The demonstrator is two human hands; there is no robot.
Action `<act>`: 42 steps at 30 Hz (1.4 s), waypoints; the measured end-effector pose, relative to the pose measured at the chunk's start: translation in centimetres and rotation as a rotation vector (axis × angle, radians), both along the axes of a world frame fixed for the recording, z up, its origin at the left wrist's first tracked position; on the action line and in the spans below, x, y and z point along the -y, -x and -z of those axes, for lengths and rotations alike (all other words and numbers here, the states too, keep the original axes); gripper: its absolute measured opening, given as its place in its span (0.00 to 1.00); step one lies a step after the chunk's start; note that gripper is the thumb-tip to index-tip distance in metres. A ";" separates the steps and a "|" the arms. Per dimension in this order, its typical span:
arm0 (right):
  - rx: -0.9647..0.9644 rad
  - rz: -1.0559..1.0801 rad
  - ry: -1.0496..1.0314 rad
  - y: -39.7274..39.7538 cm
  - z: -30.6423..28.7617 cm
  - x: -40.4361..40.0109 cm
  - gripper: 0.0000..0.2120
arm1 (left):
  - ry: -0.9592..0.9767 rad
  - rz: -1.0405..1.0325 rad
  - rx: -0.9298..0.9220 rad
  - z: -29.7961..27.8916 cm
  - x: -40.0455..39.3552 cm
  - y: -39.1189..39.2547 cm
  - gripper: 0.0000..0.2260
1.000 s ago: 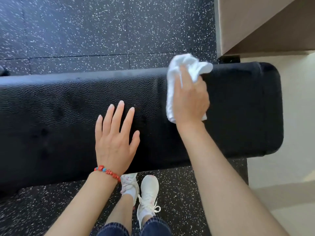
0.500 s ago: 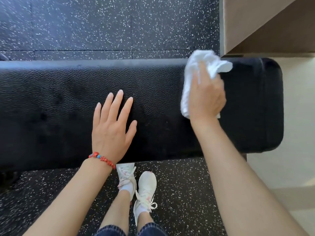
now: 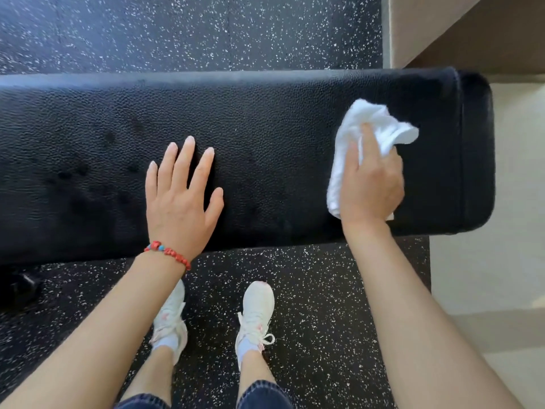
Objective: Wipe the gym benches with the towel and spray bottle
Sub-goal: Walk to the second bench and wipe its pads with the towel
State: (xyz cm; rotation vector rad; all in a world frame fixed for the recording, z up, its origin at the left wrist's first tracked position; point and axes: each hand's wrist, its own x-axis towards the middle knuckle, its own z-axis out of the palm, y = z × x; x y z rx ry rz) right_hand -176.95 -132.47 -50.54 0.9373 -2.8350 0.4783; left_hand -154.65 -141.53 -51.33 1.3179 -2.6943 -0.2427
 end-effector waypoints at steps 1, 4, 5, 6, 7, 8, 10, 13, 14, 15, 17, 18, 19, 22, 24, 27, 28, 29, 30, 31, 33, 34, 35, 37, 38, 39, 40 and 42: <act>-0.030 -0.030 -0.015 -1.3 0.1 0.5 0.11 | 0.000 -0.004 -0.004 0.0 0.0 0.1 0.22; -0.177 -0.219 -0.064 -6.3 0.3 1.6 0.08 | -0.016 -0.005 -0.010 0.0 -0.1 0.0 0.22; -0.183 -0.252 -0.052 -7.6 0.4 1.6 0.09 | -0.025 0.005 -0.014 -0.1 0.0 -0.1 0.22; -0.179 -0.273 -0.022 -8.2 0.5 1.6 0.10 | -0.034 0.023 -0.020 -0.2 0.1 -0.3 0.22; -0.172 -0.282 0.007 -8.1 0.6 1.3 0.11 | -0.041 0.042 -0.026 -0.3 0.3 -0.5 0.22; -0.176 -0.281 0.027 -7.7 0.7 0.8 0.11 | -0.040 0.058 -0.031 -0.4 0.4 -1.0 0.22; -0.177 -0.219 0.044 -6.7 0.9 -0.7 0.11 | -0.023 0.081 -0.033 -0.6 0.8 -2.3 0.22; -0.079 -0.004 0.043 -6.6 1.1 -2.3 0.11 | -0.017 0.085 -0.024 -0.6 1.2 -4.7 0.22; -0.063 0.060 0.048 -7.0 1.1 -2.3 0.12 | -0.017 0.083 -0.022 -0.6 1.2 -5.6 0.22; -0.048 0.103 0.060 -7.6 1.0 -2.0 0.12 | -0.015 0.084 -0.020 -0.5 1.3 -6.3 0.22; -0.065 0.087 0.083 -9.4 1.1 -1.0 0.12 | -0.012 0.095 -0.021 -0.3 1.2 -7.5 0.21; -0.093 0.033 0.078 -10.8 1.2 -0.4 0.13 | -0.012 0.101 -0.025 -0.1 1.1 -7.9 0.21; -0.114 -0.029 0.065 -12.2 1.3 0.0 0.13 | -0.011 0.104 -0.032 -0.1 1.1 -8.2 0.21; -0.178 -0.145 0.061 -14.2 1.3 0.5 0.14 | -0.003 0.110 -0.041 0.0 1.2 -9.2 0.21; -0.273 -0.156 0.038 -12.6 1.5 -0.5 0.13 | -0.006 0.110 -0.044 0.0 1.5 -10.0 0.21; -0.268 -0.026 0.024 -9.9 1.6 -2.9 0.11 | -0.004 0.134 -0.044 0.1 1.9 -11.2 0.21; -0.200 0.049 0.035 -9.7 1.5 -3.3 0.12 | -0.001 0.145 -0.046 0.1 2.0 -11.5 0.21; -0.137 0.120 0.045 -10.0 1.5 -3.3 0.13 | 0.000 0.152 -0.049 0.2 2.1 -11.6 0.20; -0.079 0.188 0.055 -10.6 1.4 -2.9 0.14 | 0.000 0.155 -0.054 0.3 2.2 -11.7 0.20; -0.033 0.225 0.070 -11.5 1.3 -2.1 0.15 | 0.000 0.154 -0.060 0.3 2.2 -11.7 0.20; -0.028 0.136 0.100 -14.3 1.1 0.2 0.15 | -0.004 0.144 -0.065 0.3 2.1 -11.6 0.20; -0.061 0.046 0.108 -16.0 1.2 1.5 0.15 | -0.008 0.141 -0.068 0.3 2.0 -11.5 0.20; -0.096 -0.042 0.109 -17.6 1.2 2.7 0.15 | -0.014 0.142 -0.071 0.3 2.0 -11.5 0.20; -0.163 -0.176 0.109 -19.2 1.2 4.1 0.14 | -0.024 0.151 -0.078 0.1 2.2 -11.7 0.20; -0.186 -0.221 0.100 -19.1 1.1 4.3 0.14 | -0.022 0.149 -0.082 0.0 2.5 -12.0 0.20; -0.209 -0.250 0.080 -18.5 1.0 4.1 0.13 | -0.014 0.138 -0.083 -0.1 2.8 -12.3 0.20; -0.239 -0.259 0.043 -17.4 1.1 3.6 0.12 | -0.004 0.119 -0.082 -0.2 3.4 -12.8 0.20; -0.207 -0.143 -0.022 -15.0 1.1 2.6 0.11 | 0.016 0.076 -0.076 -0.3 4.6 -13.8 0.20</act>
